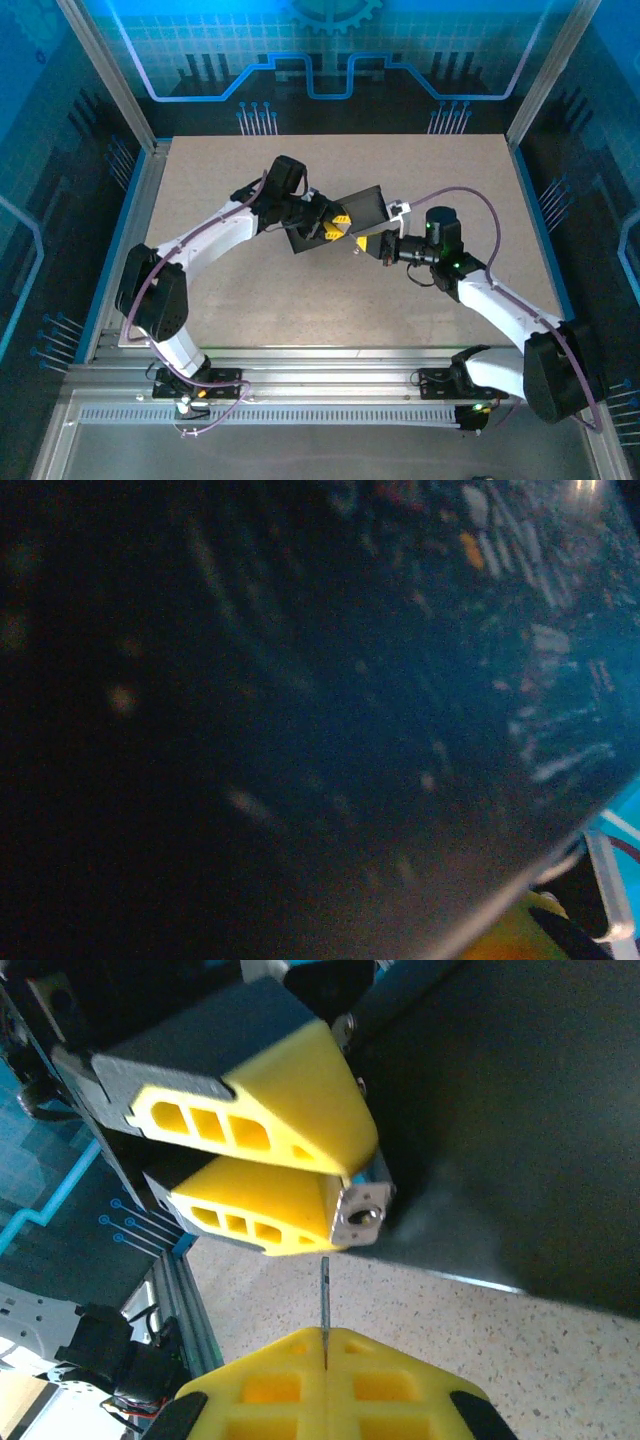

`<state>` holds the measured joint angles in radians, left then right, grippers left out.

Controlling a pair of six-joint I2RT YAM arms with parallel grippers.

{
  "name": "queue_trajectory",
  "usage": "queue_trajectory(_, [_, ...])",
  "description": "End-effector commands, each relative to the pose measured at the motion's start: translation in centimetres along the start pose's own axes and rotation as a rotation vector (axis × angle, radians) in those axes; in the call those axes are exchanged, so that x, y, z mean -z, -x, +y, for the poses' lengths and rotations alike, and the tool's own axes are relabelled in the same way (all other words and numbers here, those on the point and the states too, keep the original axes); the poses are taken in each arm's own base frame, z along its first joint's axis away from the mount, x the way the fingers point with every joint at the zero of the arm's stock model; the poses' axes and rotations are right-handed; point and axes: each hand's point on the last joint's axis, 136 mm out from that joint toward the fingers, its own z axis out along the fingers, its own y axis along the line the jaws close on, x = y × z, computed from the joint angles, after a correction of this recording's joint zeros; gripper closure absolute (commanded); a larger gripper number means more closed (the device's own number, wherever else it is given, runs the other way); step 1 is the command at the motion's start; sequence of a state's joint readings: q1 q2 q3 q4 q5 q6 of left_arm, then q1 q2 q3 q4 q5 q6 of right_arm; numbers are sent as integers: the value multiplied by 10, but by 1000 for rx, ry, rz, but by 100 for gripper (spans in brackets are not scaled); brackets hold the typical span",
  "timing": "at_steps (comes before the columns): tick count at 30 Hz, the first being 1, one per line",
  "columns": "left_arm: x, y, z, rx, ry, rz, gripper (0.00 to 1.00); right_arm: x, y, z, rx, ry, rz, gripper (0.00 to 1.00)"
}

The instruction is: Unlock the padlock with the key

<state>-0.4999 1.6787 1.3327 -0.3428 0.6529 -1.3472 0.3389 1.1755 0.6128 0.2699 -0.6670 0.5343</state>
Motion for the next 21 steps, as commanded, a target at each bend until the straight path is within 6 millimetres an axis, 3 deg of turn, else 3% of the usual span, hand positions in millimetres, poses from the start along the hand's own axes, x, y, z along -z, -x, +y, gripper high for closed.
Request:
queue_trajectory(1, [22,-22,-39,-120,-145,41,100,4,17,10,75,17,-20,100])
queue_trajectory(21, [39,-26,-40,-118,-188,54,100,10,24,-1,103,-104,1,100])
